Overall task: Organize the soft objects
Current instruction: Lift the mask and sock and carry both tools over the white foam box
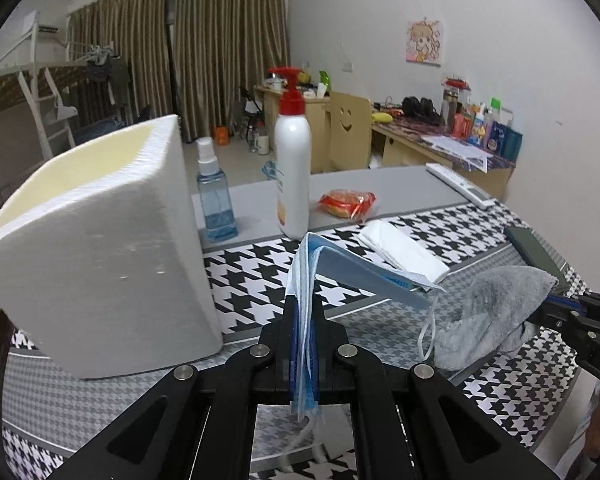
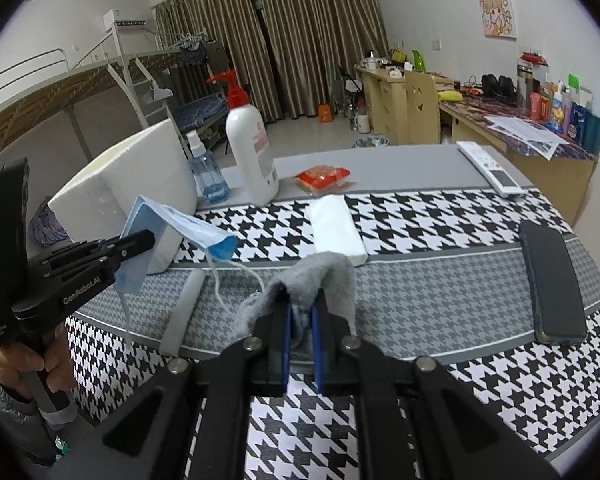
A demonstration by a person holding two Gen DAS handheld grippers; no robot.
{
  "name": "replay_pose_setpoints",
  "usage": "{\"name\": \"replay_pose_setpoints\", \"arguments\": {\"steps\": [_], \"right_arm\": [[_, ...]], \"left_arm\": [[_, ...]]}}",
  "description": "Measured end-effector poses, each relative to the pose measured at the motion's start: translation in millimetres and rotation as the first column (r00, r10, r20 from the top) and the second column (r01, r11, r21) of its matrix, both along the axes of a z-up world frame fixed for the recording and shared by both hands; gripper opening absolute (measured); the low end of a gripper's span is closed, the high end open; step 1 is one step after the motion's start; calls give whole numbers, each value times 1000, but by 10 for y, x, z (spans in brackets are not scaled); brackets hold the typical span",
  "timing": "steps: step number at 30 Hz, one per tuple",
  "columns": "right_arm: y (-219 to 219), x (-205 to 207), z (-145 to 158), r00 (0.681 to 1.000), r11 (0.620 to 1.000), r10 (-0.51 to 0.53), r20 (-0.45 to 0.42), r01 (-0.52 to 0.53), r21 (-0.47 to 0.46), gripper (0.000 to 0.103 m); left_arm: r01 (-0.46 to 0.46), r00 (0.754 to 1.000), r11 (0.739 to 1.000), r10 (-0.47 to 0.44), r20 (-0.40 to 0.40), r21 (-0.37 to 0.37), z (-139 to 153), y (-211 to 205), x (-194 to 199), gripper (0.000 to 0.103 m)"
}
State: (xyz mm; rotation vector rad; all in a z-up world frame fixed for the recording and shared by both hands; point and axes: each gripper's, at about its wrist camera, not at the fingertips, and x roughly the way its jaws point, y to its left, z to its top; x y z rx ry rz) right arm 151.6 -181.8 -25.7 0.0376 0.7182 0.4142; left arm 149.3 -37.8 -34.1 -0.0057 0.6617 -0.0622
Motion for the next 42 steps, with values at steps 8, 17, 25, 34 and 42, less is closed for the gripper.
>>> {"name": "replay_pose_setpoints", "arguments": {"steps": [8,17,25,34,42], "right_arm": [[88,-78,129,998,1000,20,54,-20,7,12],[216,-88,252,995,999,46,93,-48,13,12],[305,-108,362,991,998,58,118,-60,17,12],[425,-107,472,987,997,81,141,-83,9,12],[565,-119,602,978,995,101,183,-101,-7,12]], "left_arm": [[-2,999,1000,1,51,15,162,80,-177,5],[-16,994,999,12,107,29,361,206,-342,5],[-30,988,999,27,151,16,499,309,-430,5],[-54,980,998,49,194,17,660,390,-458,5],[-71,976,997,68,207,8,740,478,-462,5]]}}
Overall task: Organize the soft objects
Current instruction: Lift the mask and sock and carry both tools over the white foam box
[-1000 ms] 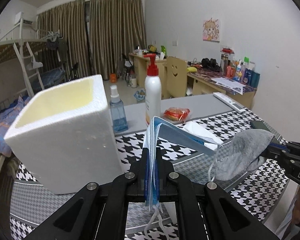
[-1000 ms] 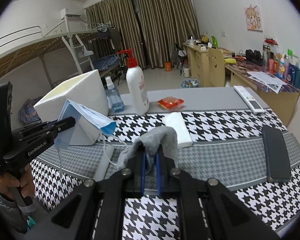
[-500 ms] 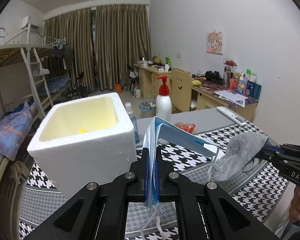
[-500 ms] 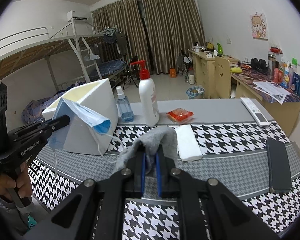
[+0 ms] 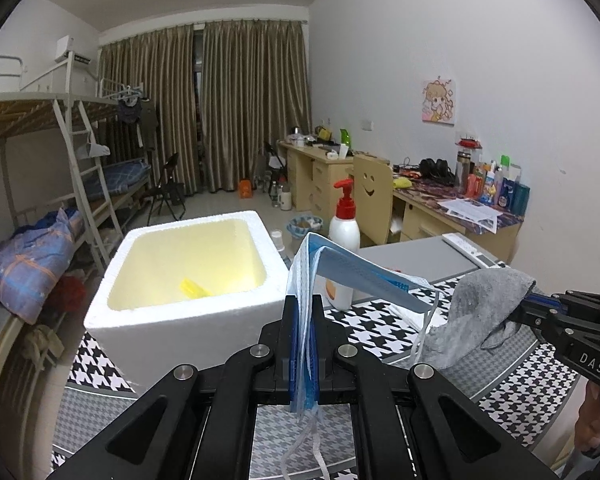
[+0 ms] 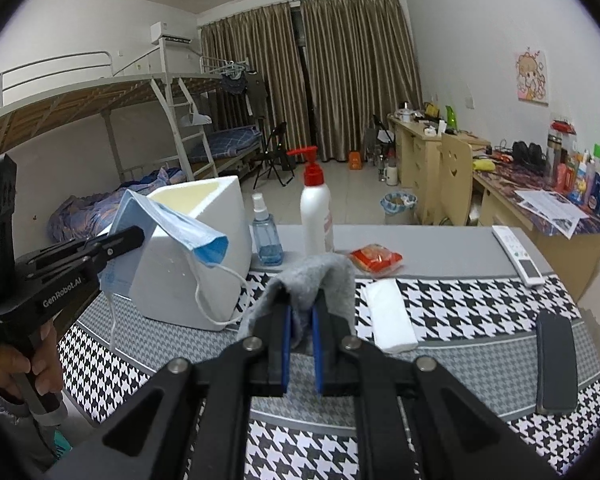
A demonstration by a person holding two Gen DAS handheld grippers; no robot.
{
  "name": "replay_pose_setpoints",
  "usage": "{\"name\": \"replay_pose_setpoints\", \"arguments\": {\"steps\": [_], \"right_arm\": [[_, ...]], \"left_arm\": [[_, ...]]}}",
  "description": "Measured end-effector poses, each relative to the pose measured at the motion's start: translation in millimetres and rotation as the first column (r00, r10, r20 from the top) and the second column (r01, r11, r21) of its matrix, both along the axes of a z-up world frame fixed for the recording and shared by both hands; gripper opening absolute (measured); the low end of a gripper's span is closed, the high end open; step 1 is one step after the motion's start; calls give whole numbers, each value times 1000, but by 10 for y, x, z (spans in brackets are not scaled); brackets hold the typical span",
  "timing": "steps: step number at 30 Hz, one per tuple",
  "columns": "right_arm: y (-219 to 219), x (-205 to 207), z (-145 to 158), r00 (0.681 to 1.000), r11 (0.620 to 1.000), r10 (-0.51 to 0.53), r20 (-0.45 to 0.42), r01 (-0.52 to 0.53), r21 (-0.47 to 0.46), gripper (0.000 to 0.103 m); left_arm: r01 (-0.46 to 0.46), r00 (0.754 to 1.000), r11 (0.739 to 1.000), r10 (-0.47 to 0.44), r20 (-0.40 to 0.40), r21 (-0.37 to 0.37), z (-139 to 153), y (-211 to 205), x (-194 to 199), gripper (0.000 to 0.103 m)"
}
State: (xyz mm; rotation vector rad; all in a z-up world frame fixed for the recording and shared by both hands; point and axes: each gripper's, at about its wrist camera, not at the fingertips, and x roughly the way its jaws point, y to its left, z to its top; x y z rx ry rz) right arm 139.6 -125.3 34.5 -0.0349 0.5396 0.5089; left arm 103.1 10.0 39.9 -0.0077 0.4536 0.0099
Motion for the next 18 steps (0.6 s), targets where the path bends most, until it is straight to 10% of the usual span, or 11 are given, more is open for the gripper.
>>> {"name": "replay_pose_setpoints", "arguments": {"steps": [18], "right_arm": [[289,50,149,999,999,42,35,-42,-14,12]], "left_arm": [[-51,997,999,52,61,-6,208,276,-116,5]]}}
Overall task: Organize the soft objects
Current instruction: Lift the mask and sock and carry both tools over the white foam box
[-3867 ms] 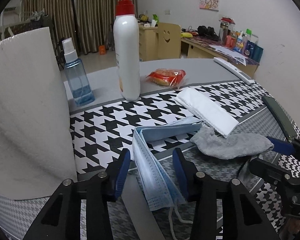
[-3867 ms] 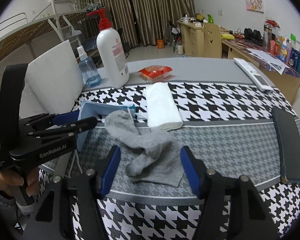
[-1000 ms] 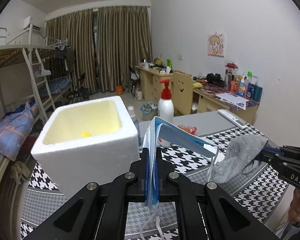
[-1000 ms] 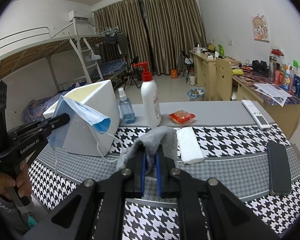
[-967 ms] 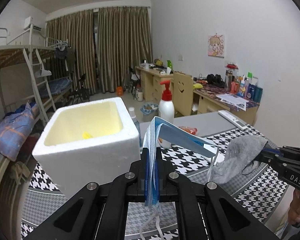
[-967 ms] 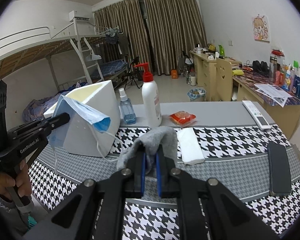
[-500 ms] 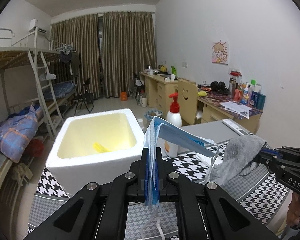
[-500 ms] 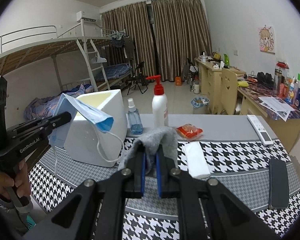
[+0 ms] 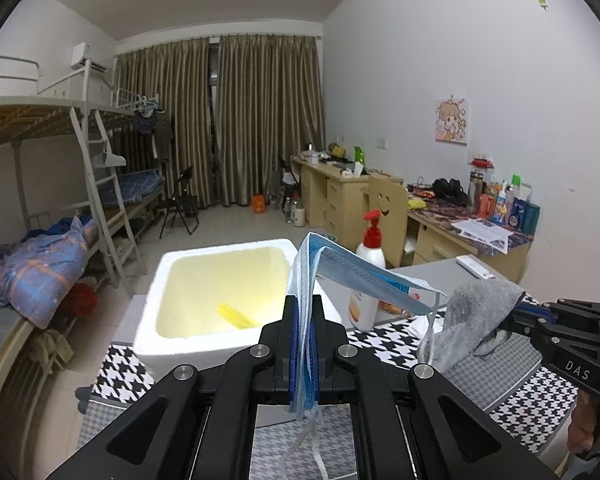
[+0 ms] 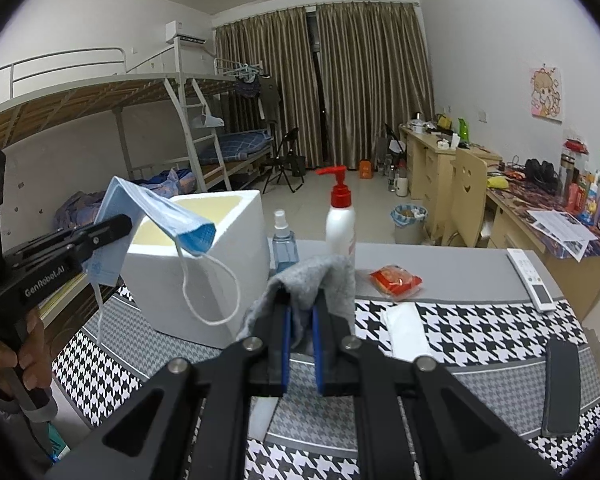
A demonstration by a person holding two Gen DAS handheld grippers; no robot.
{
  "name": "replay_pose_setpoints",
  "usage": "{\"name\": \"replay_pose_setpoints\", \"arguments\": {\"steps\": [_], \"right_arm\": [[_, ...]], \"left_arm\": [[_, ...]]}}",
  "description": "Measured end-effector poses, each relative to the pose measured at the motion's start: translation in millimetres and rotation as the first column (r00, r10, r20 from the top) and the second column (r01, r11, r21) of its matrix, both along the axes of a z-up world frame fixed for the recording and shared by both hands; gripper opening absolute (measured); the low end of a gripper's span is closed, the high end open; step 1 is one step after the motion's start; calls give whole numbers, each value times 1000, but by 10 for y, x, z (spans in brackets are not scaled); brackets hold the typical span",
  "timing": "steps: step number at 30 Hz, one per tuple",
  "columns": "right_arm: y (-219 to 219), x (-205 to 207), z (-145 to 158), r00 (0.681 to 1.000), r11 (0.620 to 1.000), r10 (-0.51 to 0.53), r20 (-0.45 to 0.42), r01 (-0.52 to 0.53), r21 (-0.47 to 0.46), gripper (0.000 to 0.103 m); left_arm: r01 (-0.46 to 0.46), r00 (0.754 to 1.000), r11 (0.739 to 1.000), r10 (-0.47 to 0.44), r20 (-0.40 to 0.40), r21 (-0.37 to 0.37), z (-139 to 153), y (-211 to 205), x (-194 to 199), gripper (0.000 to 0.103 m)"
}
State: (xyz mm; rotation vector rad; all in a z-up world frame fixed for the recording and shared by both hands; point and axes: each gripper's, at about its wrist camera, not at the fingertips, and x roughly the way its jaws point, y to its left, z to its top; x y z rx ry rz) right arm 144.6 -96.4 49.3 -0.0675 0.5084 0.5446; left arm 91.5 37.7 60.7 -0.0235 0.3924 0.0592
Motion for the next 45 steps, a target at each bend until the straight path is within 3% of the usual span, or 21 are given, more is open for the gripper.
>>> {"name": "replay_pose_setpoints", "arguments": {"steps": [34,45], "right_arm": [[510,116,179,990,991,134,33,-134,-8,12],[836,165,208,983,983,177,55,-173,-69,12]], "left_arm": [[-163,986,986,163,27,-23,108,556,-285,5],[-198,979,980,199,41,-23,94,681,-419,5]]}}
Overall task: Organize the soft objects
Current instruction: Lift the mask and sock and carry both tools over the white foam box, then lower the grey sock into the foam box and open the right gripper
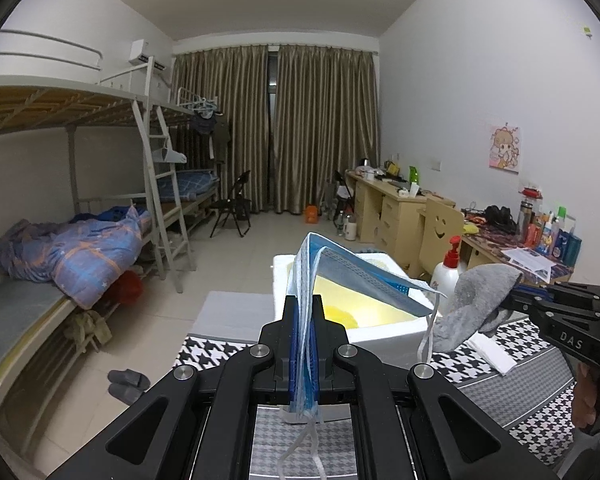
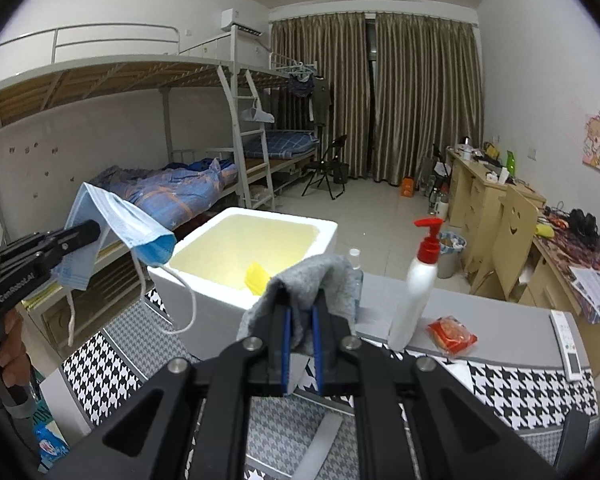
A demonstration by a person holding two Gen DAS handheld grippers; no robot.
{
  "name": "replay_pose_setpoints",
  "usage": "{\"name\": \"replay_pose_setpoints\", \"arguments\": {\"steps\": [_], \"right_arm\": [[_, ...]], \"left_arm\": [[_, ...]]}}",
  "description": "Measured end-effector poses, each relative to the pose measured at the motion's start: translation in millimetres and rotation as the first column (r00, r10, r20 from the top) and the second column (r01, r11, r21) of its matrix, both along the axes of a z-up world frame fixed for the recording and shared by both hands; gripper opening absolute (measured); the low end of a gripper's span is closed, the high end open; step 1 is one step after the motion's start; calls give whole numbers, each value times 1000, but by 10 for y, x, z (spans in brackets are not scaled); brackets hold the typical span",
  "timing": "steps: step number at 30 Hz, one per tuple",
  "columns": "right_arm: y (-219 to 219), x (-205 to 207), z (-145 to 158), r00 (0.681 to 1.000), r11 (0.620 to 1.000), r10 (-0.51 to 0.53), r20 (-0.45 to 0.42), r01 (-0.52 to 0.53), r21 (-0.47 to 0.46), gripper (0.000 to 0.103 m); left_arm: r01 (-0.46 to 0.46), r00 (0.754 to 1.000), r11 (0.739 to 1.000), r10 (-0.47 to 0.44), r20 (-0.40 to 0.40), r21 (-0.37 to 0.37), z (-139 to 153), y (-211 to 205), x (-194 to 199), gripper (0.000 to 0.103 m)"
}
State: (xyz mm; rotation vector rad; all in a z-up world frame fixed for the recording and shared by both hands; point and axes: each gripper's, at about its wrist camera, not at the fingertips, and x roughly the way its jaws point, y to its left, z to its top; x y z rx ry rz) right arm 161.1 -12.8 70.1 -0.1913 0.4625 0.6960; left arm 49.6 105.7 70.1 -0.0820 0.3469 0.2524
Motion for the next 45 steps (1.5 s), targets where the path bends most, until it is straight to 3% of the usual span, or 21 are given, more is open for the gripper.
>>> {"name": "replay_pose_setpoints", "arguments": {"steps": [16,45], "right_arm": [[251,75,138,999,999,34,27,-34,27,12],[700,409,38,995,995,97,-39,-96,21,12]], "left_arm": [[-71,997,997,71,-11,-31,-109,281,-138,5],[-129,992,990,130,5,-55,-62,488,-292,5]]}}
